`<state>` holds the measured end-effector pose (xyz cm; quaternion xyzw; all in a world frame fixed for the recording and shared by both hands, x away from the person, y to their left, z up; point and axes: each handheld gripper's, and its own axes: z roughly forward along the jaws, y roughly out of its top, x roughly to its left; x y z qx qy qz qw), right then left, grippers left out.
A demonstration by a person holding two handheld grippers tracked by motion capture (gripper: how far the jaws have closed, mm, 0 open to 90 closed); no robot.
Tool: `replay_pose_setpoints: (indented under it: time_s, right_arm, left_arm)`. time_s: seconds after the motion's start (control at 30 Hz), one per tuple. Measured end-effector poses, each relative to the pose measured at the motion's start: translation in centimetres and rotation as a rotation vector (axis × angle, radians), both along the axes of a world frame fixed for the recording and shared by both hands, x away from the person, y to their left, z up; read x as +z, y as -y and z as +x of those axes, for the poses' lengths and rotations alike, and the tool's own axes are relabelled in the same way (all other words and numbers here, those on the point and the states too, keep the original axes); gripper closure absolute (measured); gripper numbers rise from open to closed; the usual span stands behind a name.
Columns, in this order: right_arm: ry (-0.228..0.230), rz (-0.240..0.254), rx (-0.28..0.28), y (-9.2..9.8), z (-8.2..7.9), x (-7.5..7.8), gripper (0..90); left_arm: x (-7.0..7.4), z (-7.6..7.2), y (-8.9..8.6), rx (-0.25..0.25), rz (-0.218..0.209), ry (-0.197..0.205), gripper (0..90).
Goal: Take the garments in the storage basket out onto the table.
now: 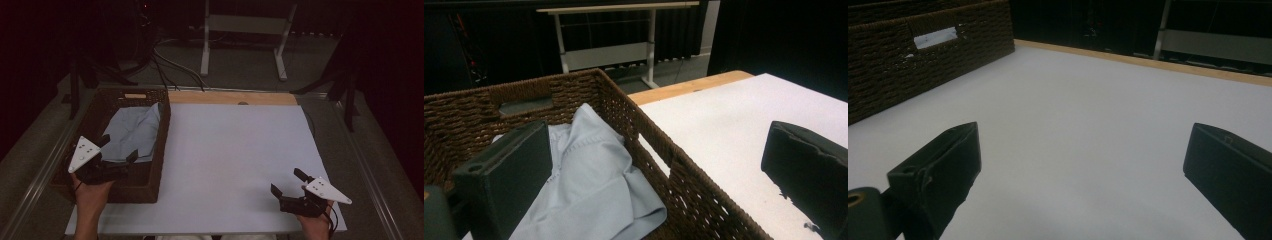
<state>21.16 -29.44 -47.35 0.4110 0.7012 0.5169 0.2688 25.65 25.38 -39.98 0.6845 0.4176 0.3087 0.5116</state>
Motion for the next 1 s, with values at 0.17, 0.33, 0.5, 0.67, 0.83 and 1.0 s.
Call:
replay_pose_setpoints:
  time_s: [0.17,0.33,0.5,0.67,0.83,1.0]
  right_arm:
    - [-0.001,0.001,-0.001,0.0,0.0,0.0,2.3]
    - [-0.001,0.004,-0.002,0.1,0.0,0.0,2.3]
    - [0.000,0.004,-0.003,0.1,0.0,0.0,2.3]
    - [-0.001,0.007,-0.004,0.1,0.0,0.0,2.3]
    - [0.000,0.008,-0.005,0.1,0.0,0.0,2.3]
    - [0.001,0.009,-0.005,0.1,0.0,0.0,2.3]
  left_arm:
    - [0.4,0.6,0.0,-0.002,0.003,0.000,1.5]
    - [0.8,1.2,0.0,-0.008,0.013,0.001,1.6]
    - [0.9,1.7,0.2,-0.013,0.021,-0.002,1.5]
    - [0.8,2.2,0.2,-0.014,0.022,-0.012,1.5]
    - [0.8,2.6,0.3,-0.014,0.025,-0.019,1.5]
    - [1.0,3.1,0.4,-0.014,0.026,-0.019,1.5]
